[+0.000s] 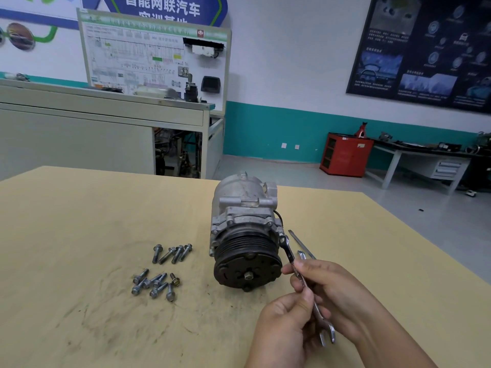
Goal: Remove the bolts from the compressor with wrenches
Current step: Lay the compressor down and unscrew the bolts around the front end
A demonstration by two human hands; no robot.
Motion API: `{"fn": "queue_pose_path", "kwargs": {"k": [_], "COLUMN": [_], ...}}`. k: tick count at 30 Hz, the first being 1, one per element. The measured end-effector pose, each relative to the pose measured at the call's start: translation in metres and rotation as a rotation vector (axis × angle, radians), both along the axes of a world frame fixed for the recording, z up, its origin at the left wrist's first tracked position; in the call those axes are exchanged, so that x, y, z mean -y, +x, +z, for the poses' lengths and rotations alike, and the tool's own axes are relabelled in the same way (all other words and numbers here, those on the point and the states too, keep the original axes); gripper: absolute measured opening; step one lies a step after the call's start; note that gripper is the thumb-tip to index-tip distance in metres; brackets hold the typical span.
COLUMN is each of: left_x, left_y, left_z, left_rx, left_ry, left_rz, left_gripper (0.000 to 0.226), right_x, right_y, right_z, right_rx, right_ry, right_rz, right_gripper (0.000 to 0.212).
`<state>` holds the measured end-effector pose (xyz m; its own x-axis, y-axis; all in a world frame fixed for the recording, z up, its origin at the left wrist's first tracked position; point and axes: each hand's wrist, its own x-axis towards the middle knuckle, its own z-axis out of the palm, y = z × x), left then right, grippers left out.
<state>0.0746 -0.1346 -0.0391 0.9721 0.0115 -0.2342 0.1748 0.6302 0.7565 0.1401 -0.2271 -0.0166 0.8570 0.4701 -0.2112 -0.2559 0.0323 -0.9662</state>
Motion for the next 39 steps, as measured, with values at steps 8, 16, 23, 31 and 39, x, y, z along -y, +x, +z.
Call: {"fn": "queue_pose_path", "kwargs": {"k": [8, 16, 23, 31, 39], "left_x": [-0.001, 0.003, 0.006, 0.003, 0.005], "left_y": [-0.003, -0.003, 0.0, -0.003, 0.0], "left_z": [-0.003, -0.001, 0.003, 0.006, 0.005], "left_rx": [0.027, 0.013, 0.002, -0.029, -0.013], "left_ry": [0.038, 0.053, 0.061, 0.038, 0.041], "left_rz": [-0.001, -0.011, -0.003, -0.051, -0.033], "left_gripper": [0.047, 0.044, 0.04, 0.041, 0.037], "right_x": [-0.001, 0.001, 0.001, -0.001, 0.0], "right_y": [-0.001, -0.001, 0.0, -0.001, 0.002], "right_z": [0.0, 0.0, 0.007, 0.005, 0.004], "right_rx": [0.039, 0.046, 0.085, 0.031, 0.019], "right_ry": [-0.062, -0.073, -0.121, -0.114, -0.095], "right_rz": [-0.002, -0.03, -0.064, -0.072, -0.084], "right_gripper": [0.028, 0.03, 0.031, 0.033, 0.035]}}
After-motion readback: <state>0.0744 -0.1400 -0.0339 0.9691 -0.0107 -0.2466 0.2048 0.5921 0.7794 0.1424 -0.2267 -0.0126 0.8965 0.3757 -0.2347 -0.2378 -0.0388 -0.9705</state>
